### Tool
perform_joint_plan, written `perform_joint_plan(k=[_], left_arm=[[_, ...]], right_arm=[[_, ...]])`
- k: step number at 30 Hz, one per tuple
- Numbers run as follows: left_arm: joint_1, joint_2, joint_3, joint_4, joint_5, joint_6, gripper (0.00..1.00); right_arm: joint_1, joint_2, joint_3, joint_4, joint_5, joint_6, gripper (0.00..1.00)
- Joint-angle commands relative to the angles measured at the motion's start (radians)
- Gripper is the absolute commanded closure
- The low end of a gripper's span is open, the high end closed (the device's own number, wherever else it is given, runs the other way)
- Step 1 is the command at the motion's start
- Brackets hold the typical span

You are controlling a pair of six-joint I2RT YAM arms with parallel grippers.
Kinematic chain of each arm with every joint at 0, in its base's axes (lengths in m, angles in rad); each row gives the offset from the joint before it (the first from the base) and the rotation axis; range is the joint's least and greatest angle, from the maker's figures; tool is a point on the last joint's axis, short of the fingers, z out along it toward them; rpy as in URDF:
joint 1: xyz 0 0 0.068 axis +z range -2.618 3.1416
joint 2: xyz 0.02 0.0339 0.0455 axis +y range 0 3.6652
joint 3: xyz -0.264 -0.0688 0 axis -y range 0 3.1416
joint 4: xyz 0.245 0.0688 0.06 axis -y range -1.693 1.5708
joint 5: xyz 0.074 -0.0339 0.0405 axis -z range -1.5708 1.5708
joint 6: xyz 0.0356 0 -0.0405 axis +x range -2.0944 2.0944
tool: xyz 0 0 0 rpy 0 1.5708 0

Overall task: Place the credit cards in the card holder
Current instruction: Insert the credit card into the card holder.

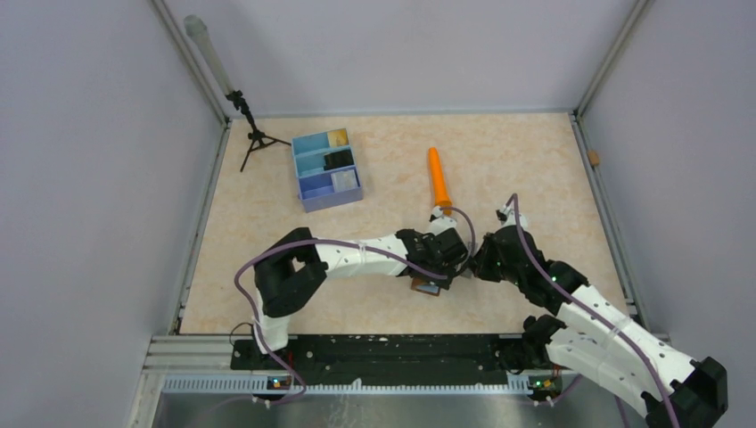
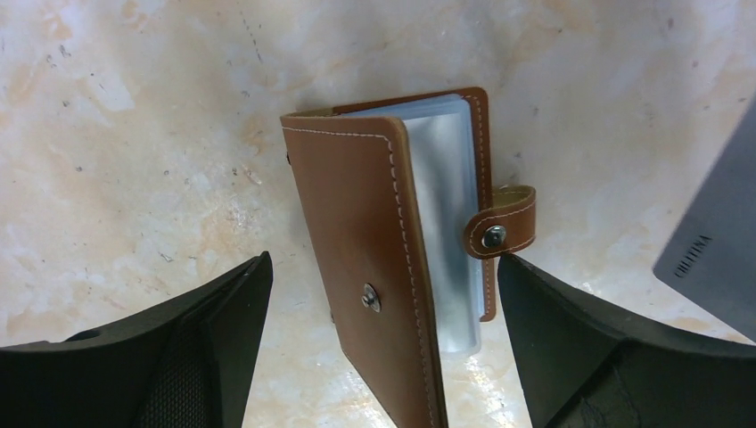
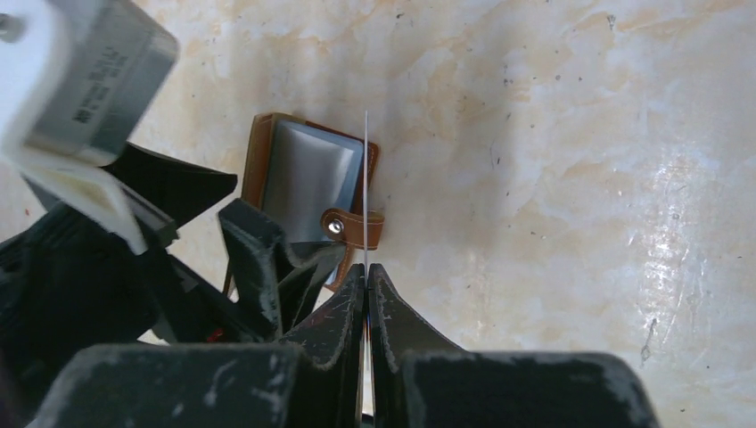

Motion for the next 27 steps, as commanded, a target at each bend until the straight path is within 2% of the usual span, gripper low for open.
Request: perform_joint_plan(k=[1, 9, 14, 24, 27], left_arm=[[-0.001, 0.02, 0.053, -0.062, -0.016, -0.021, 0.01], [-0.001, -0.013, 0.023, -0.051, -0.028, -0.039, 0.18], [-0.001, -0.035, -0.006, -0.042, -0.045, -0.046, 0.29], [0.001, -0.153, -0.107, 0.012, -0.066, -0.124, 0.81], [0.01, -0.212, -0.169, 0.076, -0.064, -0.172, 0.92]], right_arm=[[-0.003, -0.005, 0.008, 0.053, -0.025, -0.008, 1.0], [-0.003, -0.006, 0.004, 0.068, -0.077, -0.022, 1.0], [-0.003, 0.014, -0.015, 0.112, -0.172, -0.04, 1.0], [-0.002, 0.046, -0.092, 0.218, -0.327, 0.002, 1.0], [-0.002, 0.075, -0.073, 0.2, -0.344, -0.004, 1.0]])
